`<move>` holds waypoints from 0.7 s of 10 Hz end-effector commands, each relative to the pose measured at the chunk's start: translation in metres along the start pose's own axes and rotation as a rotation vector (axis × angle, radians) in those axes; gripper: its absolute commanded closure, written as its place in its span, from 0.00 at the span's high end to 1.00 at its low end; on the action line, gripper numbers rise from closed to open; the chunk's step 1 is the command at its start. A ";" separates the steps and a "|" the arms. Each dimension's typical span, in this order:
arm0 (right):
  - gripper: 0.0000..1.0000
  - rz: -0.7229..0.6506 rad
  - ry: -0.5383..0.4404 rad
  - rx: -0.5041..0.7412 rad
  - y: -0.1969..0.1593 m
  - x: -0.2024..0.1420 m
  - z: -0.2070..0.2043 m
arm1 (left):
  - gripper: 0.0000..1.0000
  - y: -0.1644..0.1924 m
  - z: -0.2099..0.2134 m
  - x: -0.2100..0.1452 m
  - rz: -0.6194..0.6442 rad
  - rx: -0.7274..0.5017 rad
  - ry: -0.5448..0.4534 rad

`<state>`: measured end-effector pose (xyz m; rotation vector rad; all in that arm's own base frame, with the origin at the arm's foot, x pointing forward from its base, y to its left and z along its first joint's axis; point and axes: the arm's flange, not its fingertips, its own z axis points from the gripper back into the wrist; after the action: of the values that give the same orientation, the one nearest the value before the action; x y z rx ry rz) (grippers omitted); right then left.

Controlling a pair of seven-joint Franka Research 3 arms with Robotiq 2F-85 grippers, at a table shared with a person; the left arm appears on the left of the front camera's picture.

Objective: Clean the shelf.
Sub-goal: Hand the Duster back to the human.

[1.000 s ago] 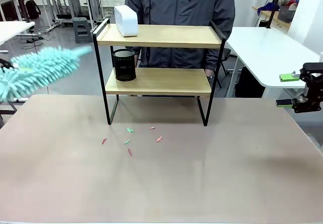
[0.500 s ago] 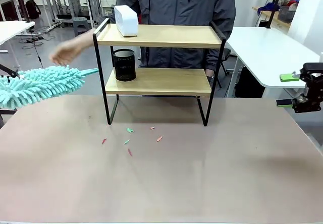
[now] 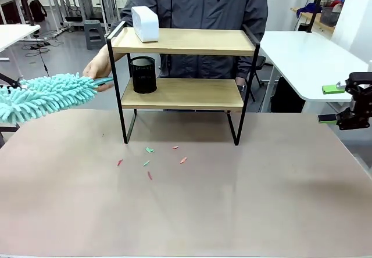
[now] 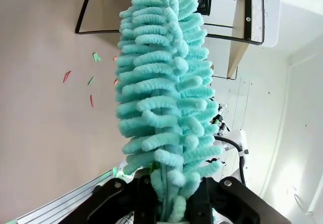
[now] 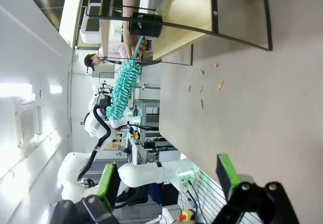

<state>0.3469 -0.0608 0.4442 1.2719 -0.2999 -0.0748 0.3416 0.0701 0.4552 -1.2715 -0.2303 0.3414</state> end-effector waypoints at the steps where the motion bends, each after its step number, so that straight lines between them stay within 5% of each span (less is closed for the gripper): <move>1: 1.00 -0.004 0.014 -0.007 0.002 0.000 0.003 | 0.00 -0.001 0.000 -0.001 -0.018 -0.022 -0.013; 2: 1.00 -0.004 0.014 -0.007 0.002 0.000 0.003 | 0.00 -0.001 0.000 -0.001 -0.018 -0.022 -0.013; 3: 1.00 -0.004 0.014 -0.007 0.002 0.000 0.003 | 0.30 0.000 0.000 0.000 0.000 0.000 -0.001; 4: 1.00 -0.004 0.014 -0.007 0.002 0.000 0.003 | 0.75 -0.002 -0.001 0.000 -0.009 0.037 0.003; 6: 1.00 -0.004 0.014 -0.007 0.002 0.000 0.003 | 1.00 0.001 0.005 0.001 -0.006 0.023 0.016; 7: 1.00 -0.004 0.014 -0.007 0.002 0.000 0.003 | 1.00 0.008 0.007 0.002 -0.012 0.001 0.026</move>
<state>0.3469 -0.0608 0.4442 1.2719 -0.2999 -0.0748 0.3414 0.0715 0.4525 -1.2606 -0.2226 0.3394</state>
